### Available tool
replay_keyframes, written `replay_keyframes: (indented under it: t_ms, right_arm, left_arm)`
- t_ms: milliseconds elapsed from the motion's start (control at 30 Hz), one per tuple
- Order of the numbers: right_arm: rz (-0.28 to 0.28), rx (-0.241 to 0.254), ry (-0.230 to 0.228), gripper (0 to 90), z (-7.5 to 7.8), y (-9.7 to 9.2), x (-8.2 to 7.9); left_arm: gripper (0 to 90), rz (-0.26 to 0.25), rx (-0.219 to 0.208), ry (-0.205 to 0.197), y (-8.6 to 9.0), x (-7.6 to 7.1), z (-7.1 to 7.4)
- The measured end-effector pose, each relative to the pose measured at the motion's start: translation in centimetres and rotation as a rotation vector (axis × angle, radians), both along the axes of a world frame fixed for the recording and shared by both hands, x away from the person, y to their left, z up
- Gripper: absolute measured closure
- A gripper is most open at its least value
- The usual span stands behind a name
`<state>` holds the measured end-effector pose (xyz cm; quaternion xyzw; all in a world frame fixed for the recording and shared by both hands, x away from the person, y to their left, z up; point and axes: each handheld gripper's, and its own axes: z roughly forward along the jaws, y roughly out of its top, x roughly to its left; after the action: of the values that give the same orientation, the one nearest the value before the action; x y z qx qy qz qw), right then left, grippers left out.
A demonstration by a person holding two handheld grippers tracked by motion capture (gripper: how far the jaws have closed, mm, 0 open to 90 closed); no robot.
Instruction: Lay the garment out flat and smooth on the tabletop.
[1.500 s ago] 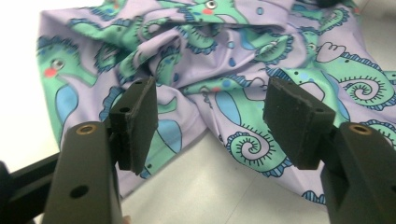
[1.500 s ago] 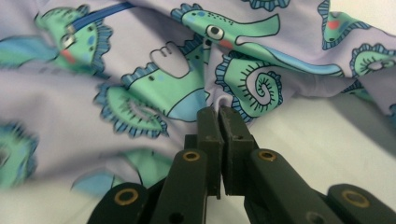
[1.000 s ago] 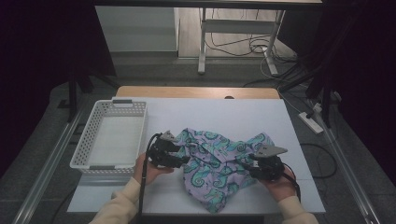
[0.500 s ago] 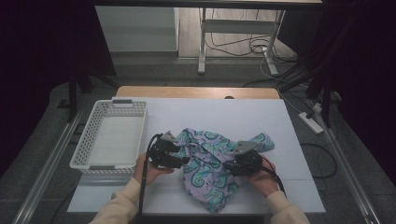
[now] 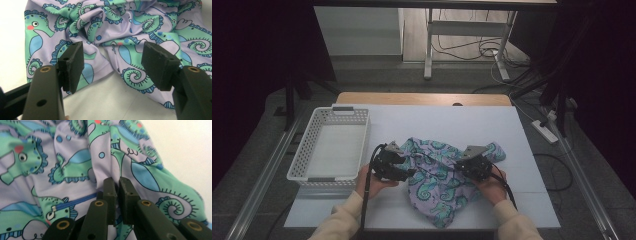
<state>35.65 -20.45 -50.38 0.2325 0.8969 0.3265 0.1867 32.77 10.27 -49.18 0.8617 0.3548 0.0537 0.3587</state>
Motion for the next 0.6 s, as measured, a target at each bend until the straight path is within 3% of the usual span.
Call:
replay_keyframes:
  t_ms: [300, 600]
  right_arm:
    - [-0.027, 0.069, -0.037, 86.2, 1.4, -0.7, 1.2]
    - [-0.078, 0.124, -0.043, 87.2, 2.6, -0.9, 4.4]
  left_arm:
    - [35.0, 0.0, 0.001, 0.008, 0.0, 0.1, -0.2]
    - [34.5, -0.002, -0.003, 0.009, 0.1, 0.3, -0.2]
